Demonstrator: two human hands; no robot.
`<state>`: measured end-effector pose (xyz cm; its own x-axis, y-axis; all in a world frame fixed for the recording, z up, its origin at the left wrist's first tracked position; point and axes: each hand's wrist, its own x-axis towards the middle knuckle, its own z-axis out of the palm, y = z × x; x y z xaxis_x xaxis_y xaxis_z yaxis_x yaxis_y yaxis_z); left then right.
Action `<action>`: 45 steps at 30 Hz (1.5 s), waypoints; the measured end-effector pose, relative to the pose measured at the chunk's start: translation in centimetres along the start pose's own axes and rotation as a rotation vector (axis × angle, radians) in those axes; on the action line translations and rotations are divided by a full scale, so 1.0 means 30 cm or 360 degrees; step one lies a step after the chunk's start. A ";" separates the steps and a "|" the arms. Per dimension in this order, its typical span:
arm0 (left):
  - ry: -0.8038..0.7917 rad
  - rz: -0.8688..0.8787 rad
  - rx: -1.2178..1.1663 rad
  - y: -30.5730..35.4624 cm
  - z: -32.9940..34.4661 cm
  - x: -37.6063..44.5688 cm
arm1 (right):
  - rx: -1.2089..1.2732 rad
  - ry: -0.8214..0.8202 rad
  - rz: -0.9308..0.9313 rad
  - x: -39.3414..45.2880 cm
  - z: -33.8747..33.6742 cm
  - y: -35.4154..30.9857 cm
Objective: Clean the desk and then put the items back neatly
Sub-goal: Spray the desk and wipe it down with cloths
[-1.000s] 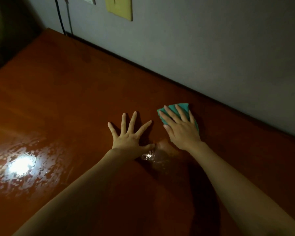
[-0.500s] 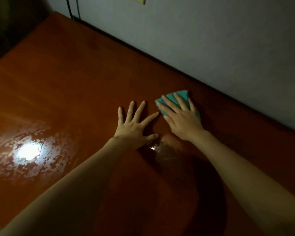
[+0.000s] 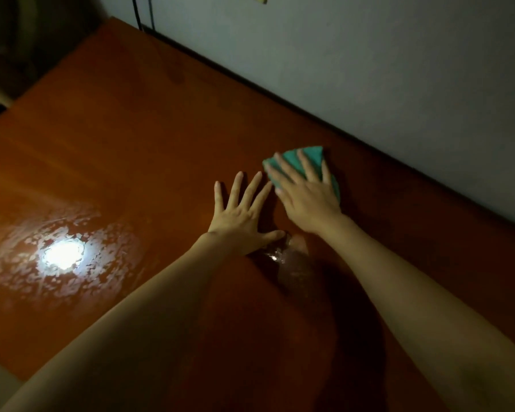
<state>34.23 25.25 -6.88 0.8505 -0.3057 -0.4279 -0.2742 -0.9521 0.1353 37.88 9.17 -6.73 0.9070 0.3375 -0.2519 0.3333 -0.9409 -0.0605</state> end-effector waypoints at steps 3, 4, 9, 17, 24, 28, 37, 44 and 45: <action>-0.0009 0.0000 -0.0003 -0.005 -0.002 0.004 | -0.0074 -0.0087 -0.0172 -0.147 0.036 0.110; -0.0015 0.0005 -0.0001 -0.006 -0.002 0.005 | -0.0065 -0.0103 -0.0082 -0.163 0.036 0.161; 0.0031 0.0005 0.0029 -0.006 0.008 0.005 | 0.0087 -0.0026 0.0677 -0.046 0.003 0.262; 0.0008 -0.0024 -0.0077 0.014 0.008 -0.028 | -0.0012 0.0019 0.0119 -0.197 0.084 -0.027; -0.0062 -0.0017 -0.0026 0.032 0.059 -0.154 | -0.0061 -0.0037 0.0289 -0.411 0.115 0.164; -0.0048 -0.0023 -0.0019 0.038 0.076 -0.169 | 0.0266 0.0061 0.0960 -0.217 0.040 0.236; -0.0027 -0.0031 -0.0114 0.048 0.095 -0.192 | 0.0080 0.0057 0.0247 -0.222 0.078 -0.076; -0.0122 0.0013 -0.0050 0.063 0.132 -0.313 | -0.0066 -0.0064 0.0063 -0.522 0.158 0.025; -0.0122 0.0016 -0.0043 0.063 0.139 -0.324 | -0.0026 -0.0050 0.0174 -0.510 0.154 0.049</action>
<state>23.55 26.43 -6.19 0.8104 -0.3154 -0.4937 -0.2696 -0.9490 0.1636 23.31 2.48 -7.42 0.9297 0.2316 -0.2863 0.2373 -0.9713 -0.0152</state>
